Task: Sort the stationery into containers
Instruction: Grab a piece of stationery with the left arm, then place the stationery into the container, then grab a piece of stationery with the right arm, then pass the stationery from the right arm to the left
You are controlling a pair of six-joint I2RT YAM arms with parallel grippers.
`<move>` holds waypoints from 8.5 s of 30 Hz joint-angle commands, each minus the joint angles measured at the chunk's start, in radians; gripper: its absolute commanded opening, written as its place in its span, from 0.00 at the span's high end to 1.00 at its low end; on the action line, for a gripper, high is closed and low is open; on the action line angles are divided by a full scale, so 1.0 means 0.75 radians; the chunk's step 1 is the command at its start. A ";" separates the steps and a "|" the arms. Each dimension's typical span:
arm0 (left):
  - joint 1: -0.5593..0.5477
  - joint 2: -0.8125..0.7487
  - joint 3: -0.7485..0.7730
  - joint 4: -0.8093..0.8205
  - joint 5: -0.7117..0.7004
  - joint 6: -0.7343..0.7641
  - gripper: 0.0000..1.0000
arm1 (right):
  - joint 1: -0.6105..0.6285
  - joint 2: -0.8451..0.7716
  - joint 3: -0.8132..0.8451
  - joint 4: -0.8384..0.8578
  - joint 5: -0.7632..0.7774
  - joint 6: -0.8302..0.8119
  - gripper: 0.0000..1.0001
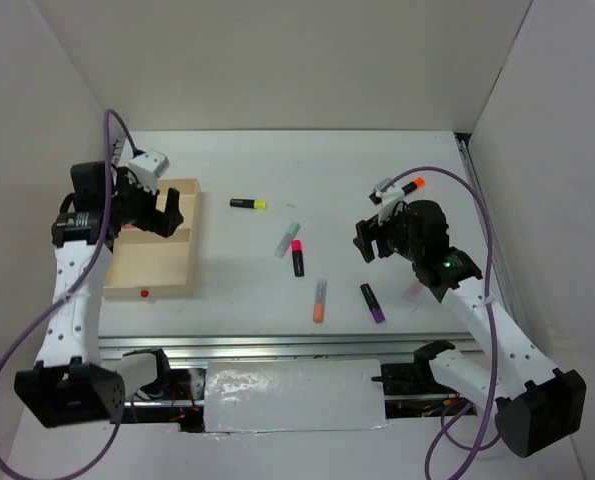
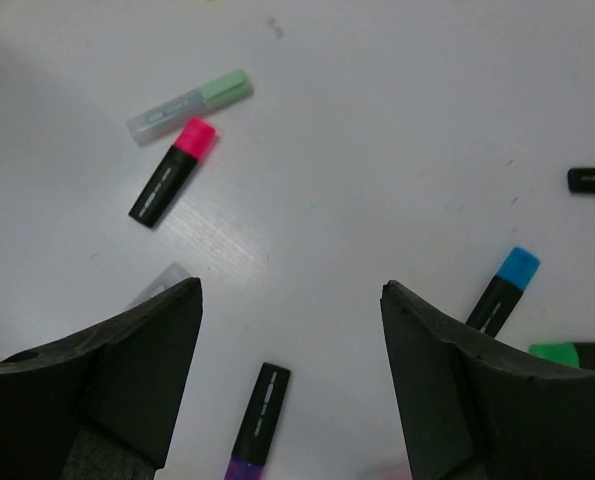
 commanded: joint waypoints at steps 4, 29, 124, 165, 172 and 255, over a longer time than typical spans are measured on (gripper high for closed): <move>-0.203 -0.230 -0.211 0.158 -0.110 0.013 0.01 | -0.013 -0.059 -0.077 -0.185 -0.044 0.034 0.22; -0.749 0.140 -0.101 0.188 -0.388 -0.302 0.06 | -0.123 0.379 0.573 -0.359 0.056 0.103 0.19; -0.066 0.995 0.471 -0.047 -0.419 -0.316 0.97 | -0.017 0.168 0.201 -0.416 -0.116 -0.347 0.22; 0.005 0.480 0.290 -0.180 0.162 -0.175 0.12 | 0.625 0.630 0.102 -0.437 -0.202 -1.999 0.19; 0.005 0.414 0.230 -0.143 0.119 -0.173 0.12 | 0.619 0.780 0.172 -0.535 -0.142 -2.230 0.29; -0.388 -0.023 -0.390 1.166 0.604 -1.398 0.90 | 0.511 0.805 0.720 0.504 -0.525 0.659 0.88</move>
